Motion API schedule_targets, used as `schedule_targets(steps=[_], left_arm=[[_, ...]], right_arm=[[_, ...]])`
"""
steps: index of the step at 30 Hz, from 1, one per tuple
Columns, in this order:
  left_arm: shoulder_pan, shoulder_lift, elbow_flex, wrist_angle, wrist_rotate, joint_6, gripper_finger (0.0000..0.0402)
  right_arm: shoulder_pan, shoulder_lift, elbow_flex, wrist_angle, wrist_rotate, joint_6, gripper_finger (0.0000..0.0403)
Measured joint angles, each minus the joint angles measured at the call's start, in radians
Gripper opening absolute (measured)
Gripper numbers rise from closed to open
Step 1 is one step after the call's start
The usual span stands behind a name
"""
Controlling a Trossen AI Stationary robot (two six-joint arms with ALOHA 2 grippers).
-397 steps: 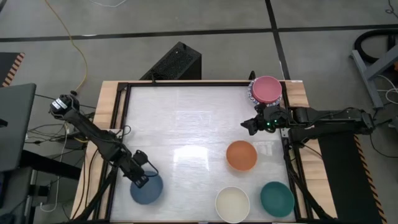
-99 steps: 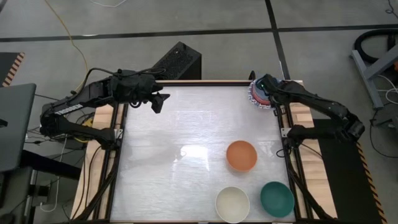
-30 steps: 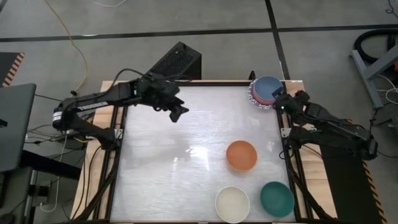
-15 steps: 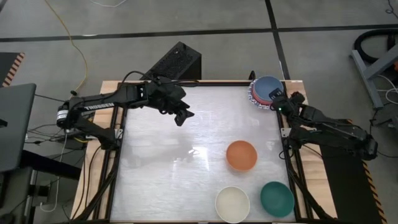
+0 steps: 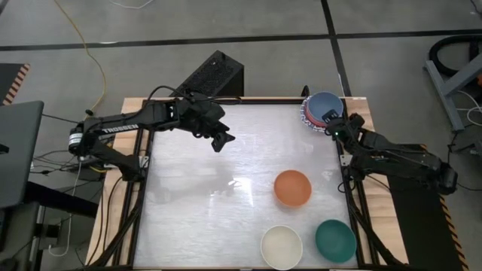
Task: Nest bowls inside each other
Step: Stack the blue bowl on top of the pink bowl, then stack the brown bowl on top of the blue bowl
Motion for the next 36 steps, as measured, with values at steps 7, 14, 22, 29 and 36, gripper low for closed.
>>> schedule_targets(steps=[7,14,22,29,36], left_arm=[[0.000,0.000,0.000,0.023,-0.001,0.031,0.0238],[-0.004,0.055,0.000,0.103,0.033,0.070,0.0238],[-0.029,0.219,0.000,0.232,0.108,0.097,0.0238],[-0.070,0.358,0.000,0.290,0.136,0.136,0.0238],[-0.094,0.397,0.000,0.331,0.094,0.114,0.0238]], right_arm=[[0.014,-0.015,0.000,0.073,-0.022,-0.017,0.0009],[0.065,-0.086,0.048,0.185,0.000,-0.192,0.0010],[0.154,-0.155,0.182,0.129,-0.014,-0.446,0.0011],[0.238,-0.167,0.245,0.000,-0.055,-0.492,0.0011],[0.307,-0.164,0.245,-0.041,-0.049,-0.442,0.0011]])
